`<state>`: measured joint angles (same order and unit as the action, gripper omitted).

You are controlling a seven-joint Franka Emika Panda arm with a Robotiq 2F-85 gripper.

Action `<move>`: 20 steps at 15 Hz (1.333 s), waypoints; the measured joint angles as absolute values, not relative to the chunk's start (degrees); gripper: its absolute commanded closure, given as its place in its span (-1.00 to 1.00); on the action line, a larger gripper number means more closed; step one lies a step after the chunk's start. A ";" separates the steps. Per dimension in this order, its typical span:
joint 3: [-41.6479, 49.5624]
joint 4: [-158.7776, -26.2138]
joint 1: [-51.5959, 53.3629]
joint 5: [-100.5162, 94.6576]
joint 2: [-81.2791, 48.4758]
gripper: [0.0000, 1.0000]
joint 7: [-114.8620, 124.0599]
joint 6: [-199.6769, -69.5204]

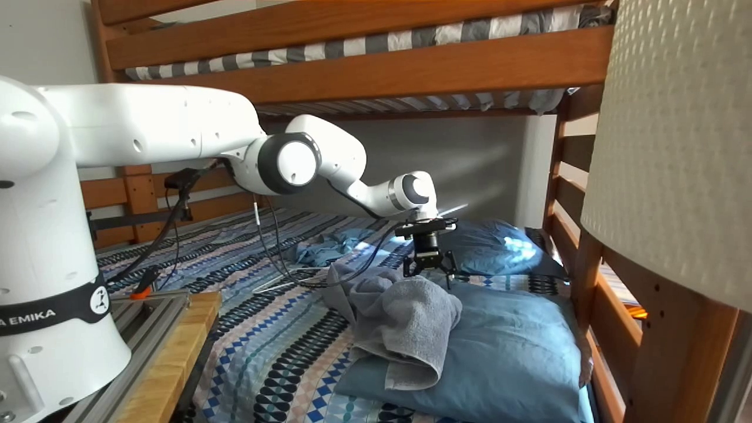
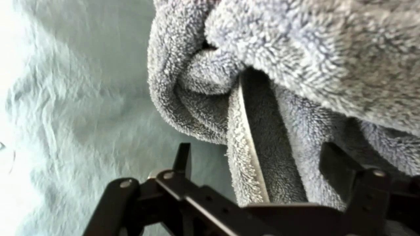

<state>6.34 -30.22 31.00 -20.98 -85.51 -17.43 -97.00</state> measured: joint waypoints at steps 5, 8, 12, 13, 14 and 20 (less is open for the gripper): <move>6.33 -30.44 28.99 -21.02 -85.53 -1.00 -18.06 -98.86; 6.33 -31.50 28.67 -21.25 -85.56 -0.78 -18.52 -103.08; 5.75 -32.92 28.67 -21.25 -85.63 -0.24 -18.66 -106.98; 5.57 -33.12 28.68 -21.25 -85.69 -0.09 -18.66 -107.37; 5.42 -33.32 28.68 -21.25 -85.70 0.06 -18.66 -107.62; 4.91 -34.39 28.68 -21.25 -85.71 0.92 -18.66 -107.99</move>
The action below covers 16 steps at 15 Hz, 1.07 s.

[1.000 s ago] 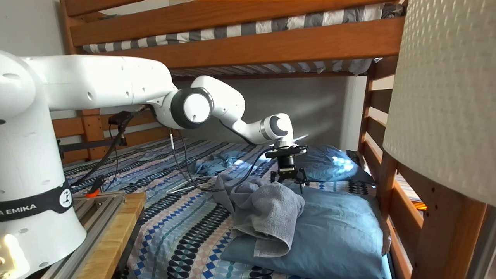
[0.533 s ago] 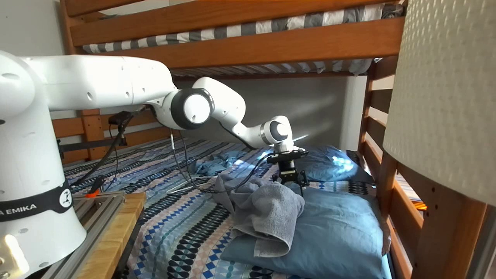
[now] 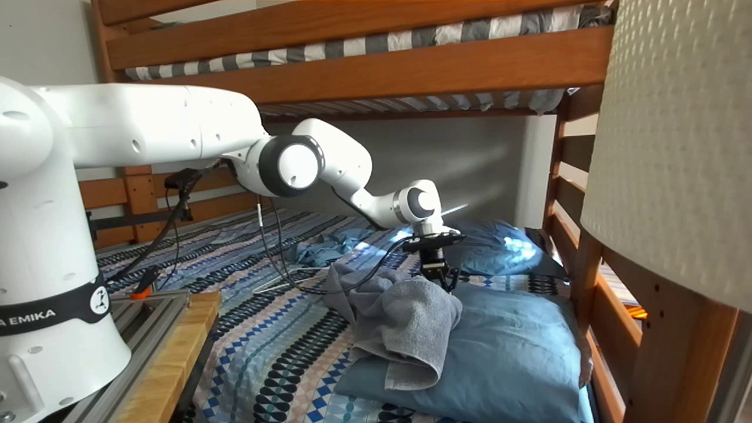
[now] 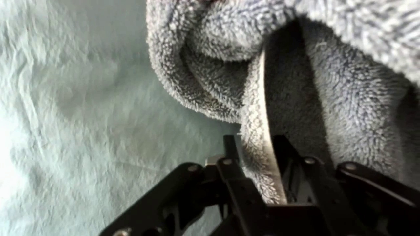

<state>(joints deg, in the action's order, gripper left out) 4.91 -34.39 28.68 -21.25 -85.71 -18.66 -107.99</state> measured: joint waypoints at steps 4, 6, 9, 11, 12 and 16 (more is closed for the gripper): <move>4.92 -34.36 28.78 -21.25 -85.70 1.00 -18.47 -107.45; 5.92 -34.02 29.51 -21.68 -85.58 0.98 -16.49 -106.28; 9.29 -31.55 31.62 -23.92 -85.13 0.98 -10.59 -103.15; 11.65 -28.54 32.88 -25.07 -84.82 0.98 -7.43 -99.79; 12.87 -26.59 33.38 -25.46 -84.78 0.98 -6.08 -97.63; 18.01 -23.37 34.51 -27.35 -83.16 0.98 -0.51 -94.06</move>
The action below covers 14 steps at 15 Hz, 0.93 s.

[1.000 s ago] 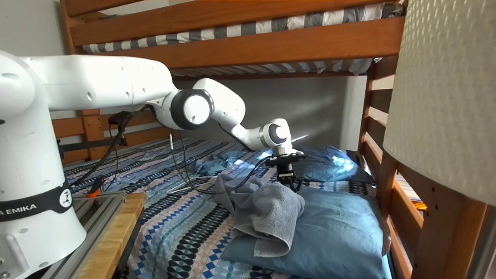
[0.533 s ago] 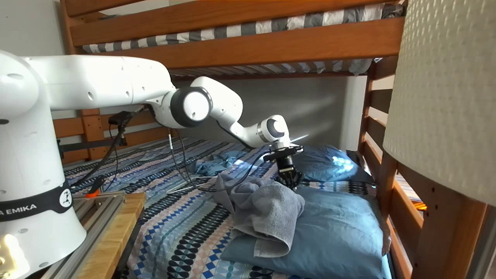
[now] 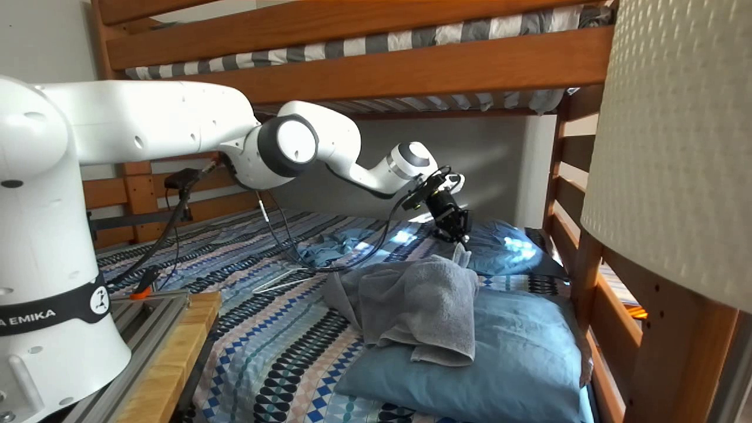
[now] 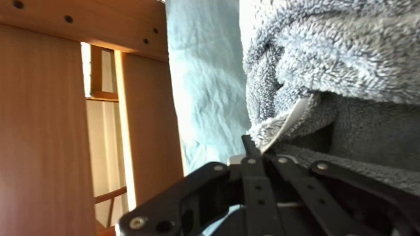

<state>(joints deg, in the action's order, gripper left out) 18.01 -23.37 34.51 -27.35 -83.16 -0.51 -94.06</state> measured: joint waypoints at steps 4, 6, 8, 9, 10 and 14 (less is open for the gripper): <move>21.95 -23.34 34.76 -29.14 -81.85 0.98 6.97 -94.06; 22.83 -23.34 34.67 -29.14 -81.54 0.98 12.44 -94.05; 23.51 -23.37 34.58 -29.14 -81.48 0.98 18.11 -93.88; 23.94 -23.45 34.58 -29.14 -81.52 0.98 20.81 -93.87; 23.98 -23.59 34.54 -29.15 -81.64 0.98 21.87 -94.52; 22.79 -23.93 34.02 -29.15 -83.04 0.98 21.43 -107.38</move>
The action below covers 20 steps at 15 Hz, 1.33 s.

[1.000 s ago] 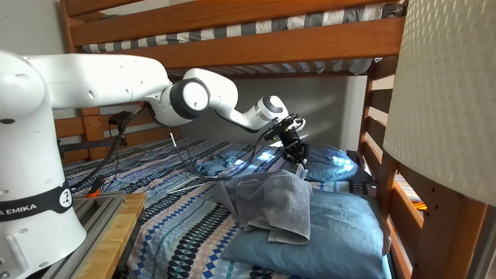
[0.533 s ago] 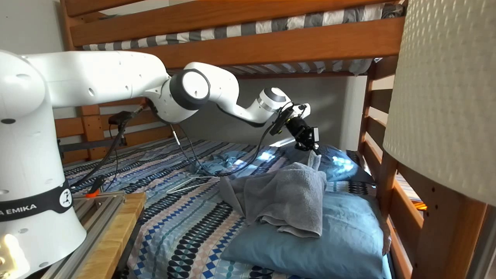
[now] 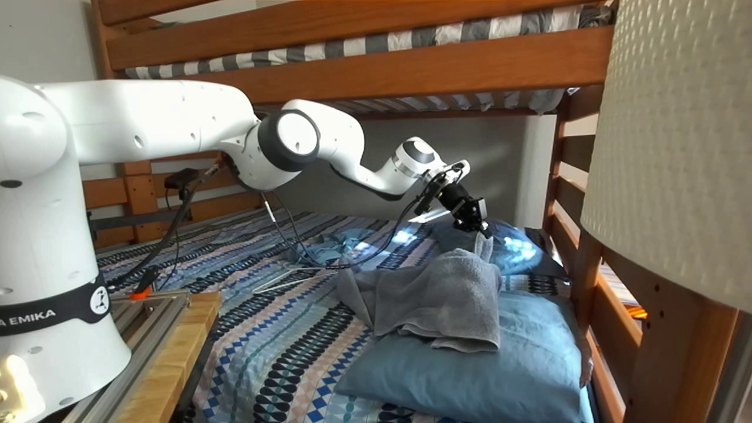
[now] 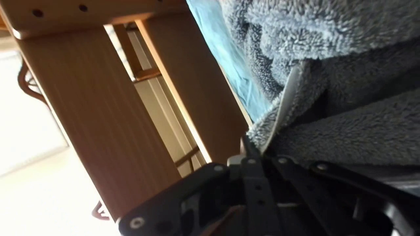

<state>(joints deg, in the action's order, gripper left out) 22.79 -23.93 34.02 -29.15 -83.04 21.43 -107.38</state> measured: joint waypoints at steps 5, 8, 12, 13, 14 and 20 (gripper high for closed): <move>22.79 -23.95 33.49 -29.15 -83.78 0.98 18.07 -124.10; 22.55 -24.01 32.57 -29.16 -84.31 0.98 13.92 -133.69; 19.69 -24.82 30.33 -28.87 -85.53 0.29 6.80 -146.18; 18.59 -25.32 29.83 -28.73 -85.53 0.13 5.07 -147.30; 17.71 -25.49 29.44 -28.43 -85.57 0.01 3.56 -147.41; 16.38 -25.16 29.88 -26.73 -84.69 -0.86 3.78 -133.99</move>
